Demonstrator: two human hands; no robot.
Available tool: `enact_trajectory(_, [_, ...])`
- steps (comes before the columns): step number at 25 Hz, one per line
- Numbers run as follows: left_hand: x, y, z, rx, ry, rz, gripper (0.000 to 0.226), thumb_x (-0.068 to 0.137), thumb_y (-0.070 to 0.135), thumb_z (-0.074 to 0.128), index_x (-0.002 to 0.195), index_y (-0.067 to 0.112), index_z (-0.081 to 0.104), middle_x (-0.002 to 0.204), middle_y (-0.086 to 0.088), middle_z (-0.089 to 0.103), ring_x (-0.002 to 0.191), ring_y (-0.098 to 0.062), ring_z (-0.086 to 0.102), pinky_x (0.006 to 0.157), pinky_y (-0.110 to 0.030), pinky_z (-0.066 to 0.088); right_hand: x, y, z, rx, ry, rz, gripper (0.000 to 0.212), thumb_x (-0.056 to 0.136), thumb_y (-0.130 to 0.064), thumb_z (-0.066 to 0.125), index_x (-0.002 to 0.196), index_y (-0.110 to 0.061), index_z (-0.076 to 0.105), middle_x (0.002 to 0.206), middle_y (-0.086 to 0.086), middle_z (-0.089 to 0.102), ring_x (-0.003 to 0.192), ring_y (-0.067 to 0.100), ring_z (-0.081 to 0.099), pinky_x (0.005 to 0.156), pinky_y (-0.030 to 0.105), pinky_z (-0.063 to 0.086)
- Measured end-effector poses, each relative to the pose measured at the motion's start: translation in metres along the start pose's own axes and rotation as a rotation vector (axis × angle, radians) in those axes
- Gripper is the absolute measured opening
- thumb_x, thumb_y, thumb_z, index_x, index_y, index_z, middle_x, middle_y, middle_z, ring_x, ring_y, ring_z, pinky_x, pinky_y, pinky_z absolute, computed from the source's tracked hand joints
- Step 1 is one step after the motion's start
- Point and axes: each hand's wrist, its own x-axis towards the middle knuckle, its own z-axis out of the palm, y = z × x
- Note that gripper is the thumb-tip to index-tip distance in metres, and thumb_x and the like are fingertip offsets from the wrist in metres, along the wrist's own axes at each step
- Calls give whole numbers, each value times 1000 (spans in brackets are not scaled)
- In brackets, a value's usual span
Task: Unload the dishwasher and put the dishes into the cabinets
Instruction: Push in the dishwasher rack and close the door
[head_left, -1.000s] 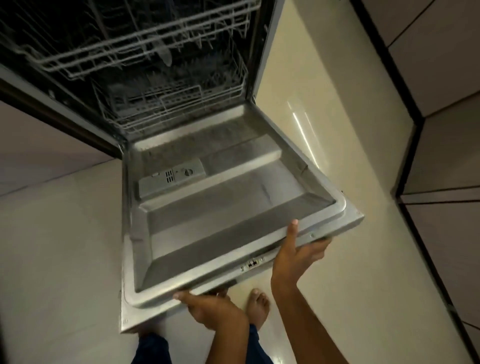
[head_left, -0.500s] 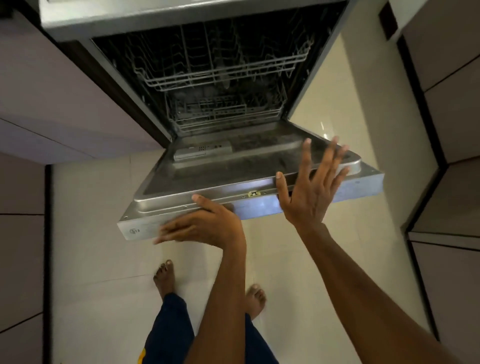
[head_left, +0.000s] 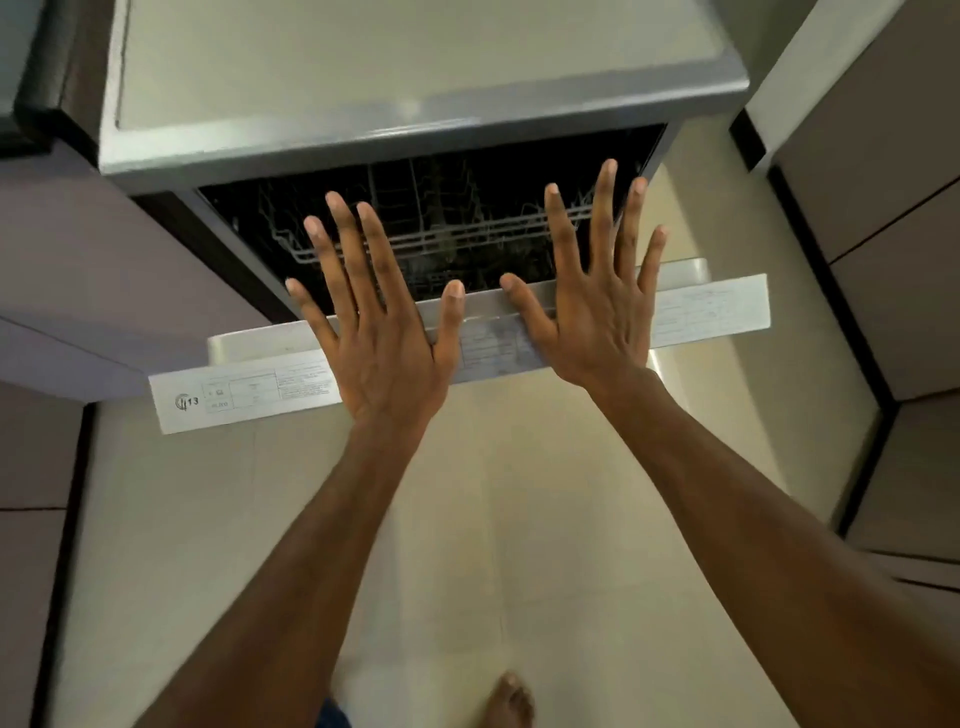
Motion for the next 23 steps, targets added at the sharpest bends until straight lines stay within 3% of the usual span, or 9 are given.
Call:
enact_trajectory(4, [46,1,4,40,21,137,92,104,69,21,165,4,-1,174,-13,-6,162,-29,-6,126,-63,6,47,-6,-2,24,61,-94,89,100,-78,32,169,-27,7,176,14,-6,161,39,-9,126,67,7])
enact_trajectory(10, [138,4,18,16,107,155,88,105,67,18,165,4,7,175,-11,4,162,-29,0,128,-59,7,138,-19,4,-57,131,-135,91,98,-83,20,169,-25,8,176,11,0,162,38,-2,127,65,7])
enact_trajectory(12, [154,2,28,5,106,215,84,105,66,18,165,8,15,174,-8,14,162,-26,9,129,-54,11,153,-20,10,-66,160,-177,85,101,-79,19,167,-26,21,176,7,8,163,34,4,129,61,10])
enact_trajectory(14, [158,-1,39,-33,146,263,74,106,64,23,161,15,34,168,-3,34,156,-24,29,126,-47,25,156,-19,17,-25,197,-194,77,104,-74,21,161,-26,37,174,4,22,162,30,15,129,56,16])
enact_trajectory(18, [159,-4,58,-125,385,300,53,106,56,42,142,23,62,147,7,62,138,-20,56,111,-38,45,155,-15,37,74,403,-197,62,106,-64,33,146,-24,58,154,-4,56,145,21,49,120,45,34])
enact_trajectory(20, [164,-10,65,-127,466,352,50,104,56,49,138,23,67,141,8,66,132,-18,61,106,-37,49,155,-15,45,104,482,-213,60,104,-63,40,144,-23,61,149,-4,61,140,21,54,115,45,39])
enact_trajectory(23, [161,-17,58,-104,384,411,59,103,62,49,144,22,61,148,6,61,137,-19,57,109,-36,47,150,-10,35,101,362,-278,76,96,-74,50,152,-21,54,154,-2,56,144,22,50,117,46,38])
